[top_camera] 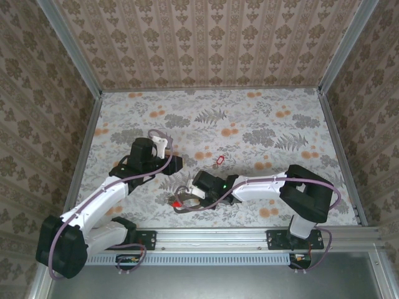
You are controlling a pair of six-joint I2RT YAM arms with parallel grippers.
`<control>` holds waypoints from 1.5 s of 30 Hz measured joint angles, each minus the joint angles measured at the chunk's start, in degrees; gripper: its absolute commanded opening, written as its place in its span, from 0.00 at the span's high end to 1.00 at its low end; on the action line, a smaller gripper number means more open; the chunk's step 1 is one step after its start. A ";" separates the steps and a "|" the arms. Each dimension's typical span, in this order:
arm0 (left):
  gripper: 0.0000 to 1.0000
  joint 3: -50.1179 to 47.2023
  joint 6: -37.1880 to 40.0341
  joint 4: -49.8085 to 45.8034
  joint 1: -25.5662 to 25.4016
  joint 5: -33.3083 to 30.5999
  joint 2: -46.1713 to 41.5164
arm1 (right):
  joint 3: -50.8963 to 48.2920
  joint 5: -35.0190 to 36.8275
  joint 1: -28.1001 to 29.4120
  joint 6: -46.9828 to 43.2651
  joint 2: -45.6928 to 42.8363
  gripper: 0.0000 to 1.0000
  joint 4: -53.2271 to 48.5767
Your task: Put the keys on the keyring
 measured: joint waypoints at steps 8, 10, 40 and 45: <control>0.63 0.00 0.00 -0.11 0.00 -0.02 -0.15 | 0.33 1.27 0.00 0.31 0.02 1.00 0.13; 0.63 0.00 0.00 -0.24 0.00 -0.04 -0.26 | 0.57 1.29 0.00 0.48 -0.13 1.00 0.00; 0.63 -1.03 -0.24 -2.08 -0.11 -2.64 -3.65 | 2.27 -0.61 -0.37 2.75 0.13 0.68 -3.61; 0.63 -1.14 -0.24 -2.12 -0.11 -2.82 -3.63 | 4.22 0.46 -1.46 2.82 1.66 0.71 -3.50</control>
